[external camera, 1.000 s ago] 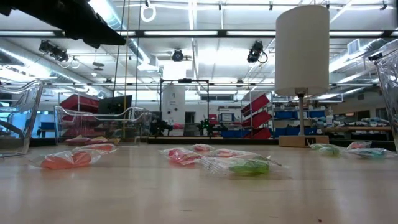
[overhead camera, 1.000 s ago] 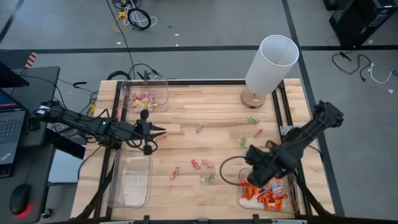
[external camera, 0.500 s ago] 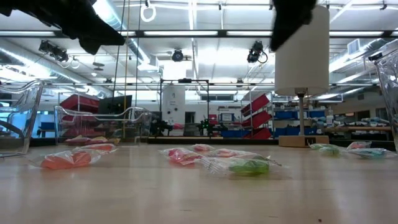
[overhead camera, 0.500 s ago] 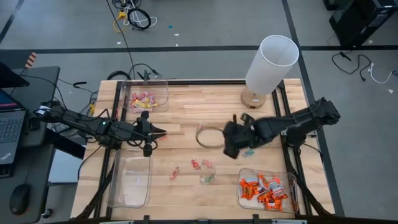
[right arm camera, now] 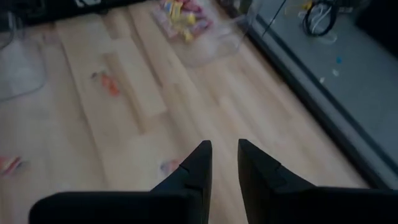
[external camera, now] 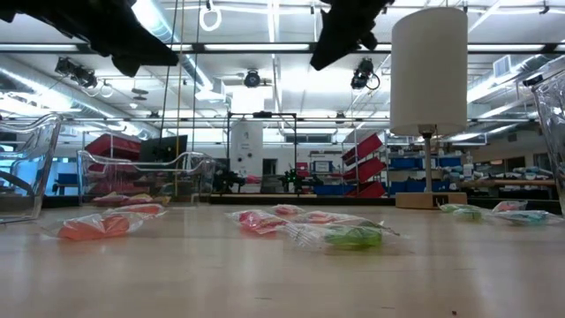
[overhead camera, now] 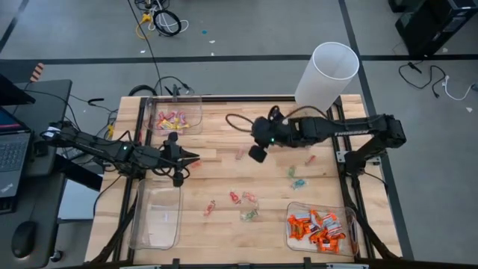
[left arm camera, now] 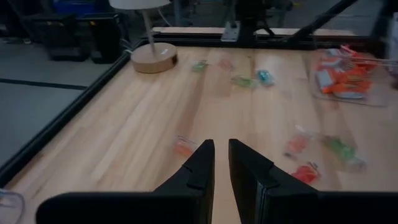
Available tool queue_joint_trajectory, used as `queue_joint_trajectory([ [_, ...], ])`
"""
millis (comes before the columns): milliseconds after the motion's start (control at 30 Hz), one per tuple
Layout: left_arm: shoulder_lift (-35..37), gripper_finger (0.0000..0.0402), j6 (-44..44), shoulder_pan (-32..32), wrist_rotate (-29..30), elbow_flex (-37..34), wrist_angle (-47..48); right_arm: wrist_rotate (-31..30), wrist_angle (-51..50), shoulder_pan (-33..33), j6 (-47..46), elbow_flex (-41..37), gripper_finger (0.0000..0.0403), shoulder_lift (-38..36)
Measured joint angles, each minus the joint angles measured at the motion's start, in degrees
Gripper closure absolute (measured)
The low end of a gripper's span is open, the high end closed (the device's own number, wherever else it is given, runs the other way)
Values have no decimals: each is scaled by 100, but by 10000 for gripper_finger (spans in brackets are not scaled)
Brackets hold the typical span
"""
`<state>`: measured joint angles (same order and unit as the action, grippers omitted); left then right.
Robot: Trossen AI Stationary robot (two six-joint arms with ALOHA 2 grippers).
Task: Sort candy
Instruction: Put the orange gummy into the bottom left transparent bin
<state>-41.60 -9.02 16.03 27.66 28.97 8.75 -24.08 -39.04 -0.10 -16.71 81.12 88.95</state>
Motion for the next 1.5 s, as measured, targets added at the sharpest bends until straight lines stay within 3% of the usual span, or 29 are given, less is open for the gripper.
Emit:
queue_joint_trajectory([
  [333, 0, 353, 132, -2, 269, 0, -17, 15, 598, -252, 389, 0, 339, 110],
  [867, 0, 353, 168, -2, 487, 0, 0, 33, 1242, -197, 374, -2, 339, 1712],
  [1167, -19, 353, 168, -2, 491, 0, 17, 436, 1399, -148, 1231, -2, 339, 2271],
  [1500, -320, 353, 153, -2, 490, -2, 28, 291, 1584, -40, 1490, 2, 336, 2851],
])
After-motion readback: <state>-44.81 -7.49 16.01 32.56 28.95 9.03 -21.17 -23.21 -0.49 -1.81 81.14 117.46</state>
